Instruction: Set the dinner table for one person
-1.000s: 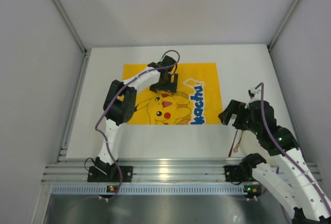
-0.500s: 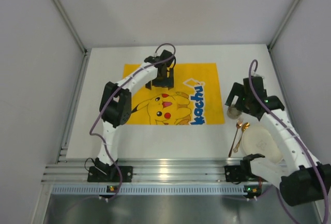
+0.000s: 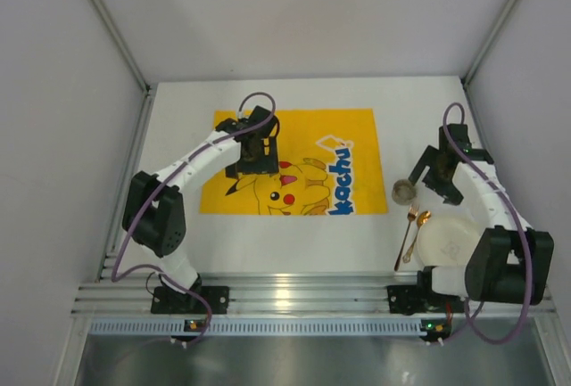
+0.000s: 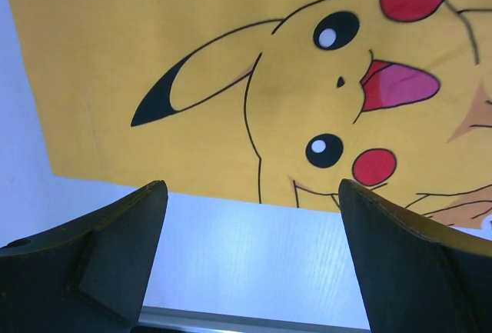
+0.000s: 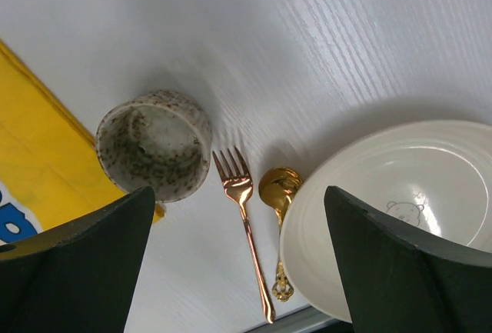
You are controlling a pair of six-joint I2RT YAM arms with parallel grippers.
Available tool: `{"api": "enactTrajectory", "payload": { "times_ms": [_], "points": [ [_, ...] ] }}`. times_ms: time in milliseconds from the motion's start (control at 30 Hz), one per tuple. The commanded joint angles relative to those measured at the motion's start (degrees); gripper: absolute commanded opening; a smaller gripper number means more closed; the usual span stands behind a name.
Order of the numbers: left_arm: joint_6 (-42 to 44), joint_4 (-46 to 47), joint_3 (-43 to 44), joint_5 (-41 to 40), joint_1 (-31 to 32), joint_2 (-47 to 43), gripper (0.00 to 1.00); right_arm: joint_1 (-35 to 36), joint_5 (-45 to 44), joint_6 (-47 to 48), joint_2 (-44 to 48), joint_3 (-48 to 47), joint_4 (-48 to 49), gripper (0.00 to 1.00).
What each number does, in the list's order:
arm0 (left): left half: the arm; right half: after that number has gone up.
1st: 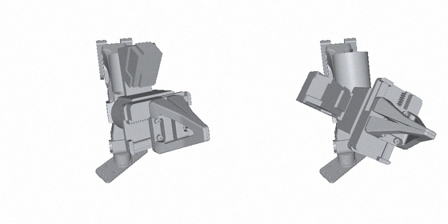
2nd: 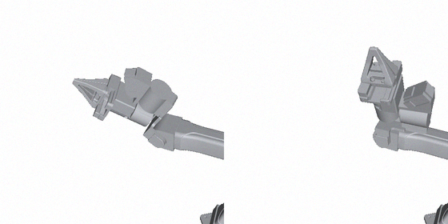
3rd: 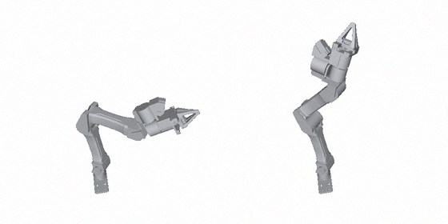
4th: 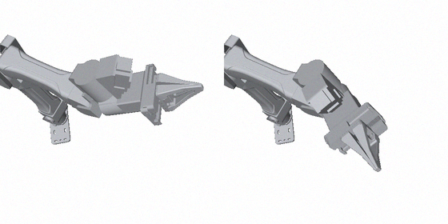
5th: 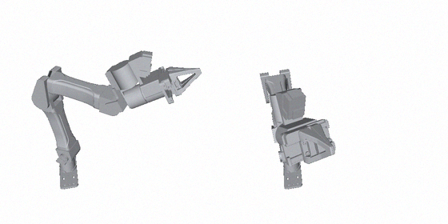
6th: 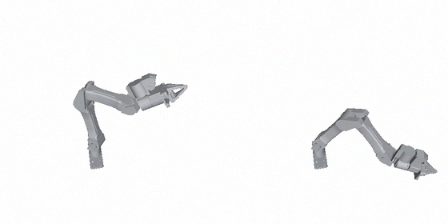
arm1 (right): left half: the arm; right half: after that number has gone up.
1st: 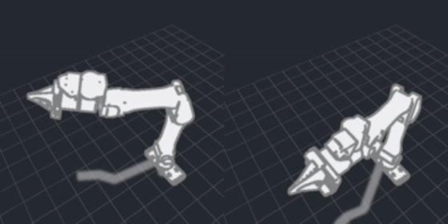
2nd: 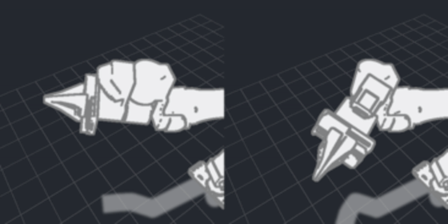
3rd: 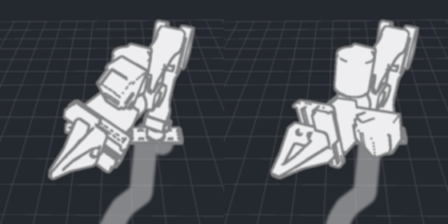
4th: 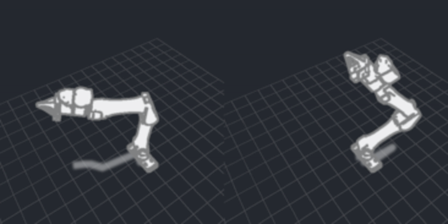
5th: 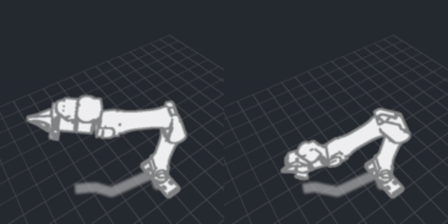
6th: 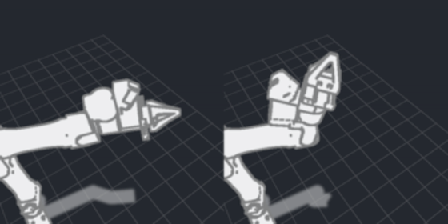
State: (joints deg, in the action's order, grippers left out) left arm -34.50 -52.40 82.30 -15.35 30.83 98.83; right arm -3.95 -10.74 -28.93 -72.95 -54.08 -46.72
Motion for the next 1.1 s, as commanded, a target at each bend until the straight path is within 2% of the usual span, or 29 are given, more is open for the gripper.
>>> {"api": "enactTrajectory", "payload": {
  "times_ms": [0,200,233,300,333,400,433,533,700,767,833,867,967,1067],
  "points": [
    [-0.9,1.0,-3.2,1.1,0.1,-2.8,0.98,-1.5,1.1,1.5,-3.7,-4.0,2.4,0.91],
    [-1.2,0.2,-4.6,1.0,0.1,-4.7,0.98,-1.5,3.9,1.3,-12.0,-4.1,5.3,0.8],
    [-1.2,0.2,-4.8,1.0,0.1,-4.7,0.98,-1.5,5.3,1.4,-13.0,-4.0,5.9,0.72],
    [-1.4,-0.2,-5.0,1.2,0.1,-5.1,0.99,-1.5,6.8,1.6,-14.8,-4.1,7.5,0.66],
    [-1.4,-0.6,-5.0,1.0,0.1,-5.1,0.99,-1.4,7.7,1.7,-16.6,-4.3,7.8,0.57],
    [-1.9,-1.4,-5.0,0.9,0.1,-5.8,0.98,-1.4,7.9,2.0,-18.8,-5.0,8.4,0.47],
    [-2.1,-2.1,-5.0,0.9,0.1,-6.1,0.98,-1.4,7.8,2.4,-19.2,-5.2,8.7,0.29],
    [-3.0,-3.2,-5.0,0.3,0.1,-7.9,0.98,-1.4,6.2,4.2,-20.0,-8.0,9.0,0.0],
    [-4.3,-5.3,-7.4,0.0,0.1,-12.2,0.99,0.7,-3.8,5.5,-17.6,-19.3,3.6,0.0],
    [-4.2,-5.3,-8.6,0.1,0.1,-13.8,0.99,2.5,-4.6,5.1,-16.7,-23.1,3.0,0.0],
    [-3.2,-4.6,-10.0,-0.1,0.1,-14.4,0.98,3.5,-1.9,4.9,-17.6,-29.8,3.0,0.0],
    [-1.8,-4.2,-10.3,-0.3,0.1,-14.4,0.98,6.8,-0.1,5.4,-18.5,-32.2,3.4,0.0],
    [1.5,-1.7,-10.7,0.2,-0.1,-12.3,0.98,11.1,3.1,7.2,-25.3,-40.8,3.7,0.0],
    [3.4,-0.3,-8.8,3.4,-0.2,-8.8,0.99,11.9,7.5,9.1,-35.4,-52.5,1.6,0.0]
  ]
}}
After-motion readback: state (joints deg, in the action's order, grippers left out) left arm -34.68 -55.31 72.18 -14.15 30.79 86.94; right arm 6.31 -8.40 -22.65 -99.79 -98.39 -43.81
